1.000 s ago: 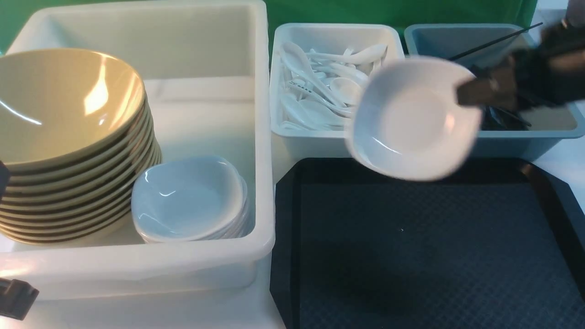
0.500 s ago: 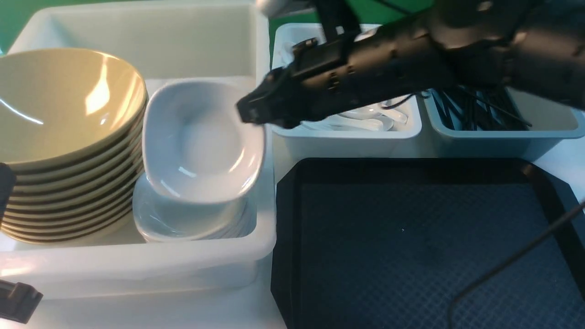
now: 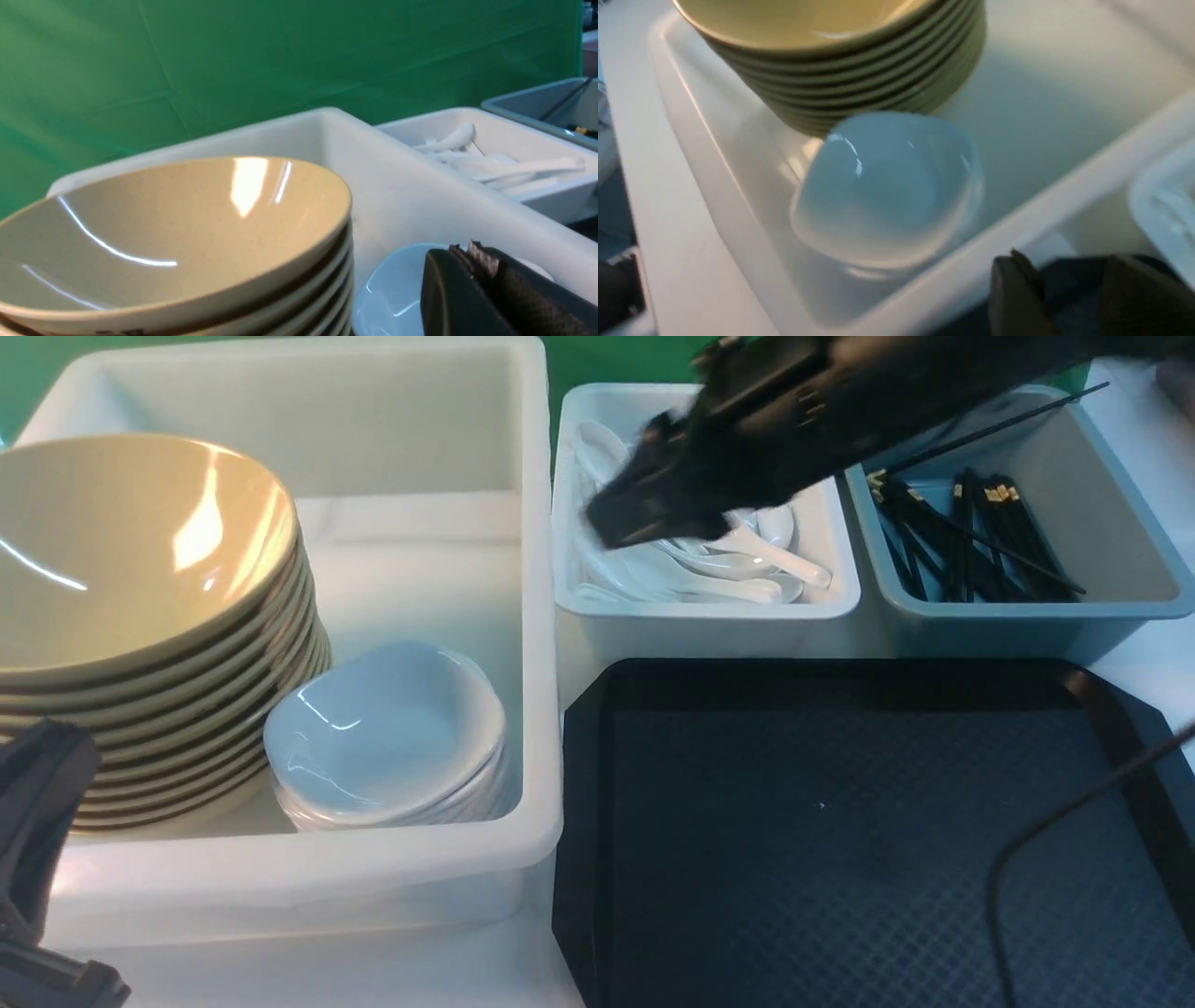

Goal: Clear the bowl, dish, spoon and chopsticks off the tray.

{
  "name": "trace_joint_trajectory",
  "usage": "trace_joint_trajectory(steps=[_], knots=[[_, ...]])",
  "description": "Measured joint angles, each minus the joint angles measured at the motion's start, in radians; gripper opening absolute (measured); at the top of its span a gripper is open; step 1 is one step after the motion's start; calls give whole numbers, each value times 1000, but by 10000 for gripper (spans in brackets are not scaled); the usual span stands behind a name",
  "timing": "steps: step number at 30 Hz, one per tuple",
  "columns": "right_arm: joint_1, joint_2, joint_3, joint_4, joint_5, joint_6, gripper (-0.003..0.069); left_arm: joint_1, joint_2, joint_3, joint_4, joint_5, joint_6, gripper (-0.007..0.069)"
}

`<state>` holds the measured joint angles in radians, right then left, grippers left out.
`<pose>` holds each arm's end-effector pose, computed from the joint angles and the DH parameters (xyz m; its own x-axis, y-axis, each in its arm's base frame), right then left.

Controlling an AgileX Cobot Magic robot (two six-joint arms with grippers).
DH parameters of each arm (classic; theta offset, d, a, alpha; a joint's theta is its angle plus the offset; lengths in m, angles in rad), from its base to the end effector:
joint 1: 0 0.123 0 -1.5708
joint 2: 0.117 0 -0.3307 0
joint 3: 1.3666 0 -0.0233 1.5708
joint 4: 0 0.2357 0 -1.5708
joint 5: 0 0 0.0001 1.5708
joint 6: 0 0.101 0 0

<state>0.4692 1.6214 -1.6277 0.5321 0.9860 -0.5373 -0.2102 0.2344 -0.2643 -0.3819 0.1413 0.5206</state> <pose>0.2927 0.1963 0.4272 -0.4898 -0.4731 -0.7323 -0.7946 0.5879 0.1517 0.0201 -0.0098 0.2860 0.0231 0.1397 -0.9899 0.2590 0.9555 0.1409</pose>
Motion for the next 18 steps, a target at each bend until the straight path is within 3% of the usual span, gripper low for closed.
trace_joint_trajectory(steps=[2,4,5,6,11,16,18], knots=[[-1,-82,2,-205,67,72,92,0,0,0,0,18,0,-8],[-1,-164,29,-339,100,136,46,0,0,0,0,31,0,-8],[-1,-164,29,-353,100,142,43,0,0,0,0,32,0,-8],[-3,-238,81,-460,105,183,34,0,0,0,0,40,0,-8],[-8,-464,340,-743,49,341,34,0,0,0,0,58,0,-8],[-10,-647,575,-850,-96,457,34,0,0,0,0,61,0,-8],[-10,-778,745,-864,-253,537,34,0,0,0,0,63,0,-8]])
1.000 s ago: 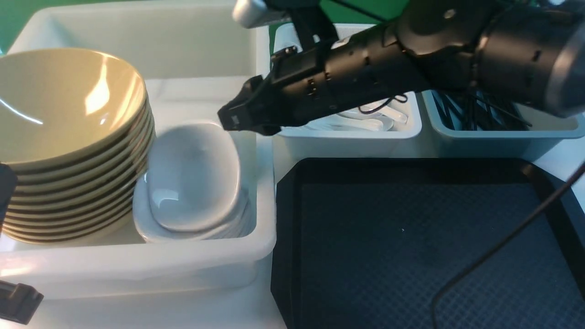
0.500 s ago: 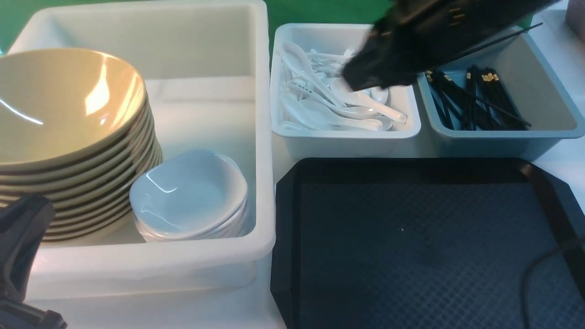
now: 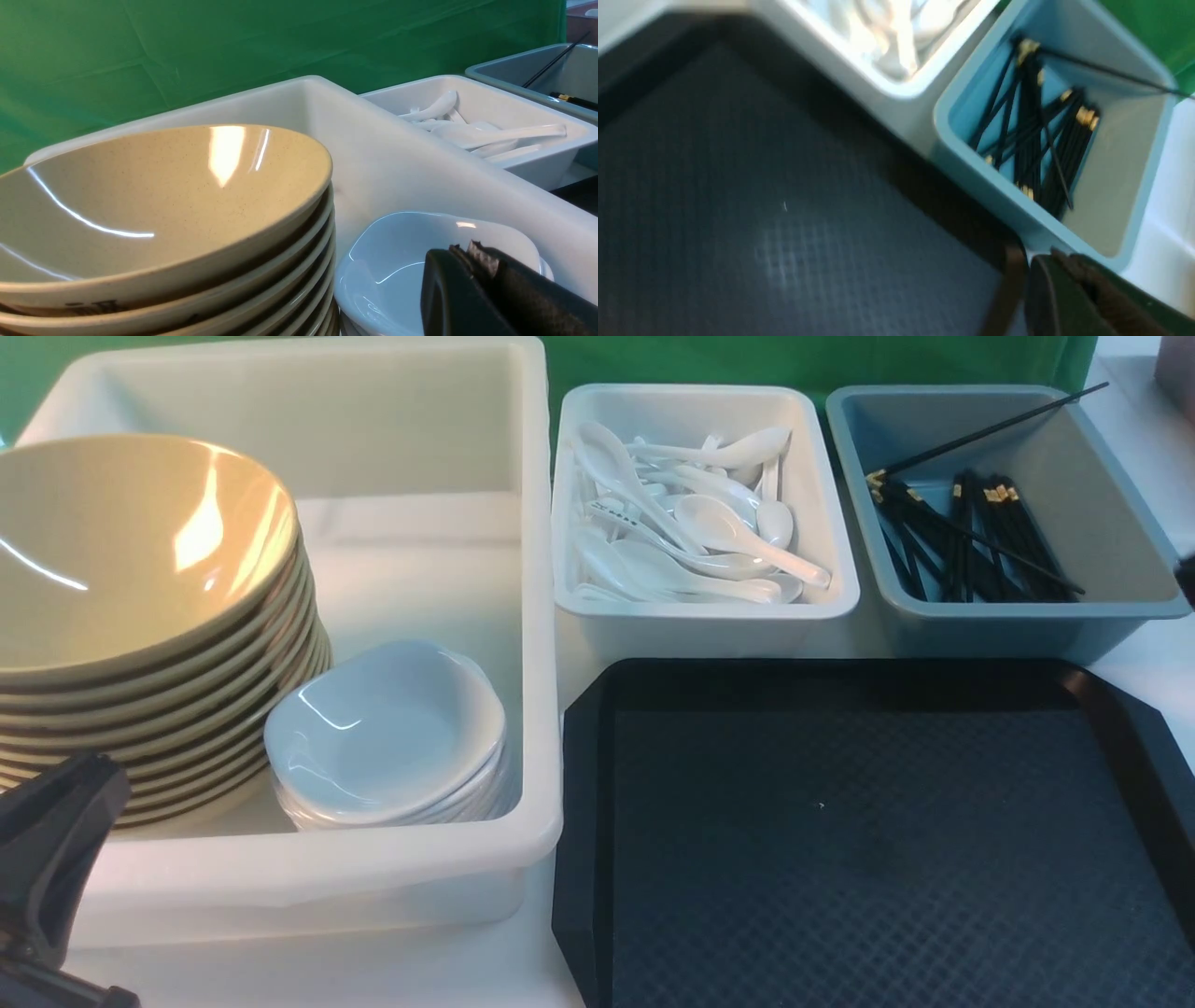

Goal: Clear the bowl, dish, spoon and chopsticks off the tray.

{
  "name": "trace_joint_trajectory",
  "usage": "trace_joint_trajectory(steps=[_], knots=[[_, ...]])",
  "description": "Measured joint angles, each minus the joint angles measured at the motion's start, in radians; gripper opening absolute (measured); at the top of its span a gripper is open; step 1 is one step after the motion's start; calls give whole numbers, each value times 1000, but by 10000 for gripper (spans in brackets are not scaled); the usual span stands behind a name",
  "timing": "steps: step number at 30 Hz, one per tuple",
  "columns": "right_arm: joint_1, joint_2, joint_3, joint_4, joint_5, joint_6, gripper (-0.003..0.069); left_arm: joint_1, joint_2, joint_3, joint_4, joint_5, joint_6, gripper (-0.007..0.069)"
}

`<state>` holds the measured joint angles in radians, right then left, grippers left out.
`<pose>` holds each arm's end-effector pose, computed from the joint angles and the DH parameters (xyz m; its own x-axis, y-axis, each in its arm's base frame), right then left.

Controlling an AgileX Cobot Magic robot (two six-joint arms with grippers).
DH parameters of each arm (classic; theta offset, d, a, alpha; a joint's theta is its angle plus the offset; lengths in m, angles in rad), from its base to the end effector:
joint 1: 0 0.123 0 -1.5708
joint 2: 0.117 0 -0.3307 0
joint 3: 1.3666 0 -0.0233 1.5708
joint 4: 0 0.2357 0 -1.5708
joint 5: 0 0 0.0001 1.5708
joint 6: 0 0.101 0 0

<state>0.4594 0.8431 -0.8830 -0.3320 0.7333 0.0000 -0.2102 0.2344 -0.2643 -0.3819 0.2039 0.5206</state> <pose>0.1206 0.0351 0.3930 -0.4079 -0.4720 -0.7816 -0.3822 0.8657 -0.3233 0.0192 -0.0119 0.2801 -0.0291 0.1544 -0.9876 0.2890 0.9471 0.1396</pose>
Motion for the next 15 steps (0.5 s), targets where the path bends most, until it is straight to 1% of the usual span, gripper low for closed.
trace_joint_trajectory(steps=[1,2,4,5,9,11,15], knots=[[0,-87,113,-2,-122,63,35,0,0,0,0,0,0,-8],[0,-109,127,-2,-139,71,35,0,0,0,0,0,0,-8],[0,-215,273,-5,-314,174,36,0,0,0,0,0,0,-8],[0,-239,322,-5,-380,206,37,0,0,0,0,0,0,-8],[0,-335,513,-12,-633,271,38,0,0,0,0,2,0,-8],[0,-354,582,-13,-704,274,39,0,0,0,0,2,0,-8],[0,-358,653,-16,-739,276,41,0,0,0,0,2,0,-8]])
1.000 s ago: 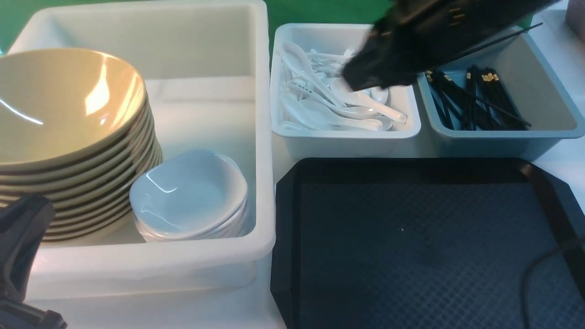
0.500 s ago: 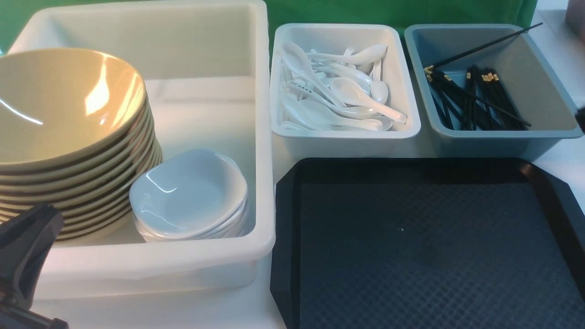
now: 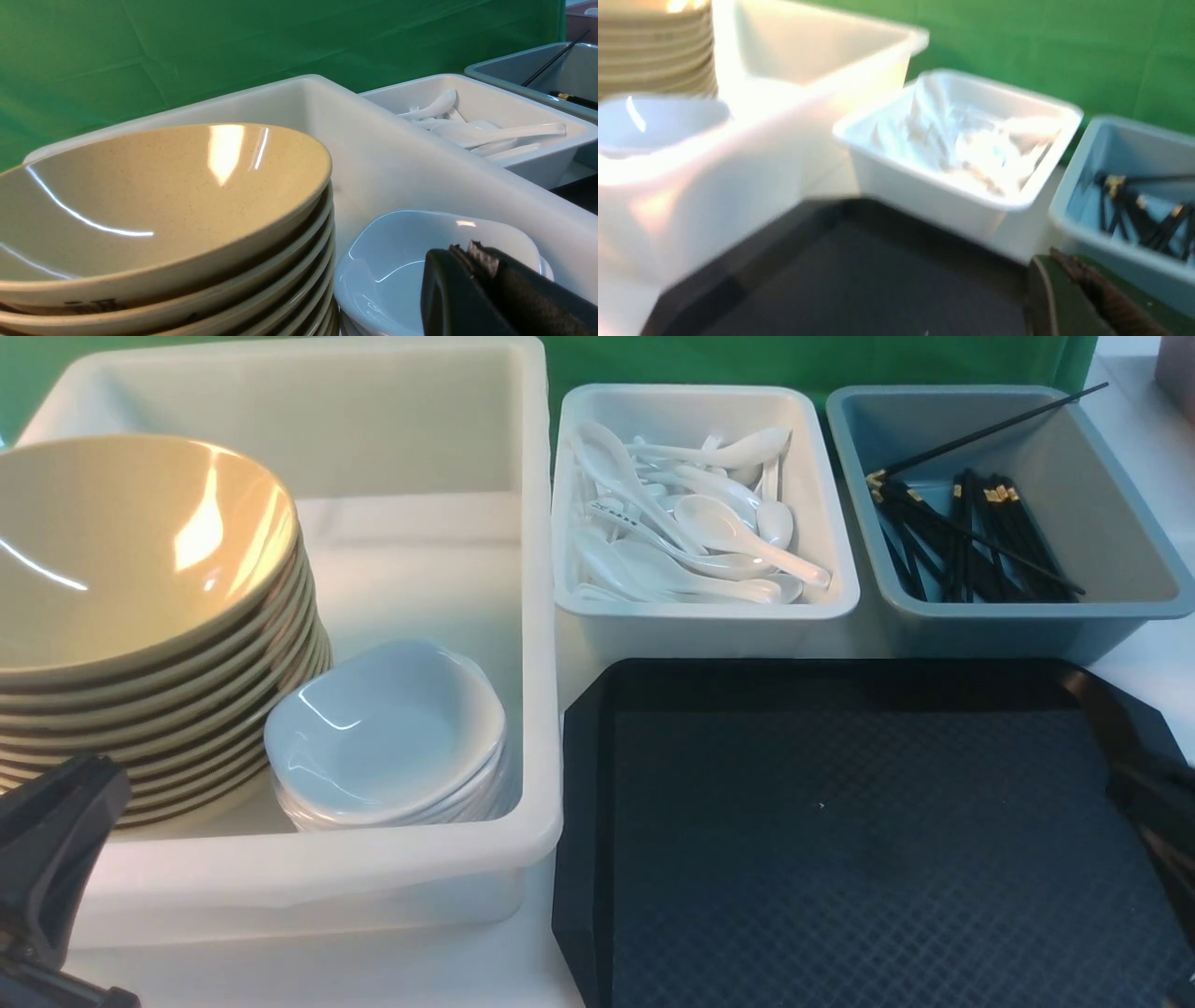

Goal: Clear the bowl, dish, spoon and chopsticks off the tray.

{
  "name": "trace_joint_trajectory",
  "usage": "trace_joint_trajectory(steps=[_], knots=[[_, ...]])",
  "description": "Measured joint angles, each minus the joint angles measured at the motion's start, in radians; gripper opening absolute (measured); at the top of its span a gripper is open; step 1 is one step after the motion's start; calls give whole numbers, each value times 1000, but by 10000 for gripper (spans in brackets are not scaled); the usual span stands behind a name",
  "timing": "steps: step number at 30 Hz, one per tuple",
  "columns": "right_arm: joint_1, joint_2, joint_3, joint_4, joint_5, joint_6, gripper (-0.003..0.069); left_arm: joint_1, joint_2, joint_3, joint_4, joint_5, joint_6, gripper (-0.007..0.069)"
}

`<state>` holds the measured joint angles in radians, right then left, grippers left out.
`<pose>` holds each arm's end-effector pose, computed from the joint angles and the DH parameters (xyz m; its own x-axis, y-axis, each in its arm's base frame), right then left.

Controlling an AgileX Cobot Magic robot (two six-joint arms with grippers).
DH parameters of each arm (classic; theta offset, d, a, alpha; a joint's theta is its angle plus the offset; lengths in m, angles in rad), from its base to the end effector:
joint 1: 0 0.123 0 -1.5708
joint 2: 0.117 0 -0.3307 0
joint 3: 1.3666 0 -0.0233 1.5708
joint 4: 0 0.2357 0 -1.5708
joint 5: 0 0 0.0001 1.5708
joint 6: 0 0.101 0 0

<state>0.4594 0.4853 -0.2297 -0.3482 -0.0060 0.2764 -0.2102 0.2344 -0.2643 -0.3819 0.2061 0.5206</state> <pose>0.0568 0.0283 0.2774 -0.1129 -0.1359 -0.9843 -0.4545 0.8880 -0.0705 0.0192 -0.0120 0.2799 -0.0309 0.1550 -0.9874 0.2900 0.9468 0.1395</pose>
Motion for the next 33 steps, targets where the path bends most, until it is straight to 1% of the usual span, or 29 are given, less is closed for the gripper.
trace_joint_trajectory(steps=[2,9,10,13,17,18,19,21,22,24,26,28,29,30,31,33], knots=[[-2,-8,39,0,6,46,42,0,0,0,0,0,0,-8],[-39,-111,41,0,78,69,44,0,0,0,0,0,0,-8],[-51,-152,42,0,99,69,45,0,0,0,0,0,0,-8],[-85,-274,73,0,88,69,45,0,0,0,0,0,0,-8],[-182,-441,131,14,27,70,45,0,0,0,0,0,0,-8],[-227,-470,150,36,6,70,45,0,0,0,0,0,0,-8],[-243,-478,156,48,6,69,45,0,0,0,0,0,0,-8],[-355,-495,195,160,-18,62,45,0,-1,0,0,0,0,-8],[-362,-496,201,177,-22,61,45,0,-1,0,0,0,0,-8],[-438,-496,239,209,-32,51,45,0,-1,0,0,0,0,-8],[-473,-496,254,217,-30,42,45,0,-1,0,0,0,0,-8],[-501,-497,257,219,12,32,45,0,-1,0,0,0,0,-8],[-508,-497,257,220,69,19,45,0,-1,0,0,0,0,-8],[-508,-497,257,221,80,17,45,0,-1,0,0,0,0,-8],[-510,-497,257,222,160,9,45,0,-1,0,0,0,0,-8],[-510,-497,257,223,262,-3,45,0,-1,0,0,1,0,-8]])
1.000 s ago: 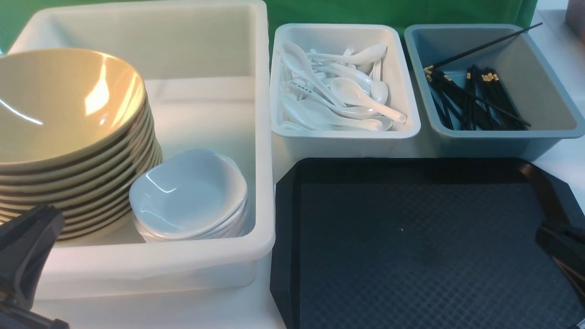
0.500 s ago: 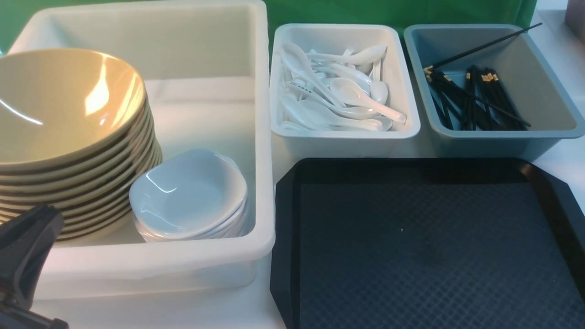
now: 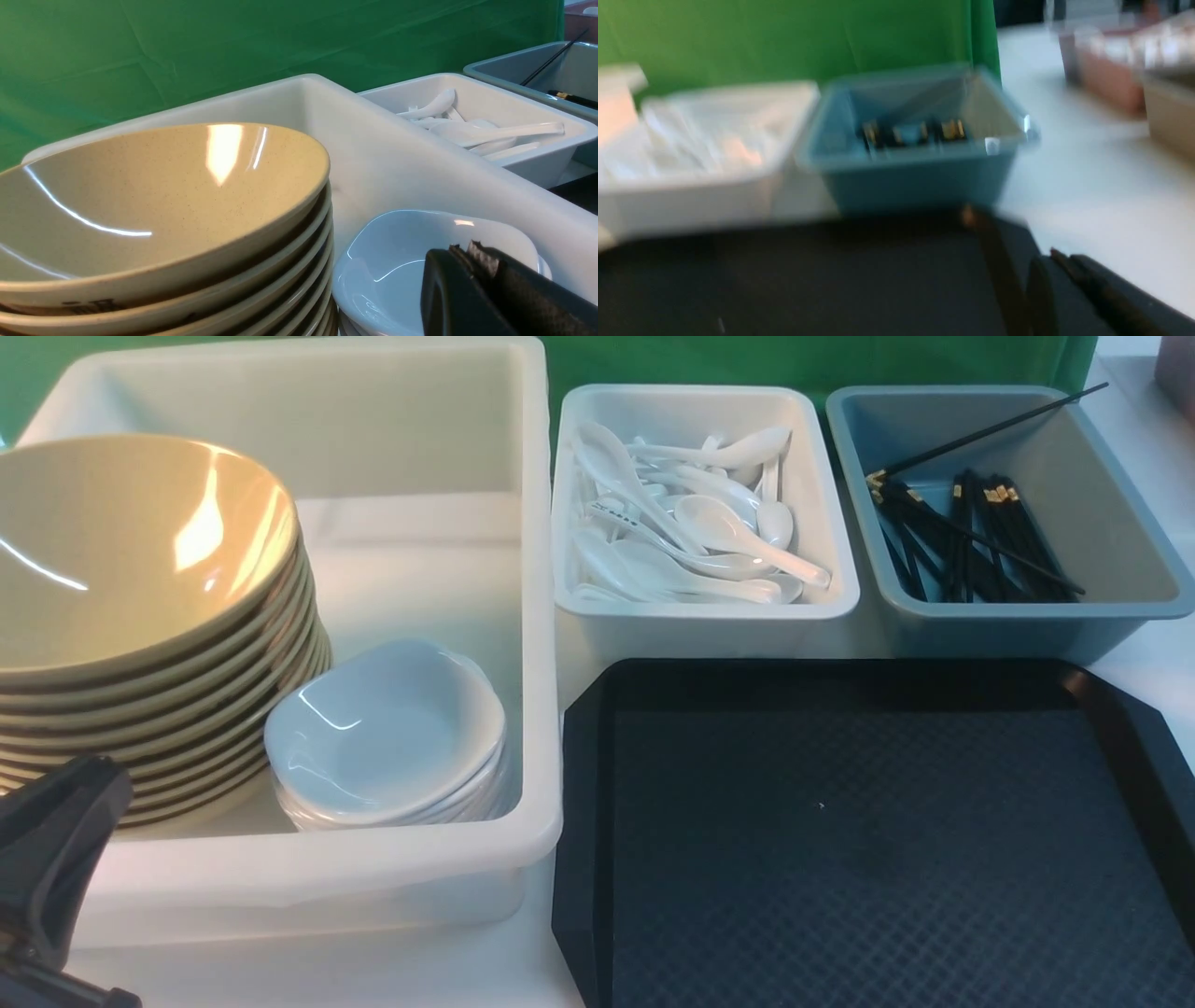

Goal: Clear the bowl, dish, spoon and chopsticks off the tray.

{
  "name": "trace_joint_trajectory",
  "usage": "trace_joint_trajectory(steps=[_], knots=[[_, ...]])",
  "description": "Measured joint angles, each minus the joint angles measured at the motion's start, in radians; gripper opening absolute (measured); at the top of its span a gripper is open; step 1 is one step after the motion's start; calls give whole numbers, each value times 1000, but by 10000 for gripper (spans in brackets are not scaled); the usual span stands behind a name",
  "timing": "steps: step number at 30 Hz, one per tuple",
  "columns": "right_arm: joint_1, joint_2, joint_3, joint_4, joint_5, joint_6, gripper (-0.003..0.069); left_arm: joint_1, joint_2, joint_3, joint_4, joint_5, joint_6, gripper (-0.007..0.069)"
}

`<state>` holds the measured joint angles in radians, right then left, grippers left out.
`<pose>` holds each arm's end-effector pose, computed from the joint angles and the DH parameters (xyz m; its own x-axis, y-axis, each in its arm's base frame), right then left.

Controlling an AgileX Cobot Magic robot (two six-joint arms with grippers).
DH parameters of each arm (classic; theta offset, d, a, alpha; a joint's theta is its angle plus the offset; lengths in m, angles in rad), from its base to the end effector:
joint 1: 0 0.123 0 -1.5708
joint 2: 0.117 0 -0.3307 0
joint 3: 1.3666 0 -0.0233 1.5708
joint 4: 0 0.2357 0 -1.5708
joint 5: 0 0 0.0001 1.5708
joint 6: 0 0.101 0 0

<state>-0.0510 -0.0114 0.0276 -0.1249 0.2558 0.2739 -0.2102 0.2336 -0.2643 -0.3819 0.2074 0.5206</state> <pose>0.0037 -0.0034 0.1794 -0.1670 0.1611 -0.9727 0.1086 0.9836 0.1442 0.0191 -0.0120 0.2798 -0.0313 0.1551 -0.9874 0.2905 0.9466 0.1395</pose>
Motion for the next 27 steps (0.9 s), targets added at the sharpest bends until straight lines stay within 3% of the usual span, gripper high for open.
trace_joint_trajectory(steps=[6,27], knots=[[31,0,1,3,61,-115,45,0,0,0,0,0,0,-8],[70,0,1,6,62,-137,62,0,0,0,0,0,0,-8]])
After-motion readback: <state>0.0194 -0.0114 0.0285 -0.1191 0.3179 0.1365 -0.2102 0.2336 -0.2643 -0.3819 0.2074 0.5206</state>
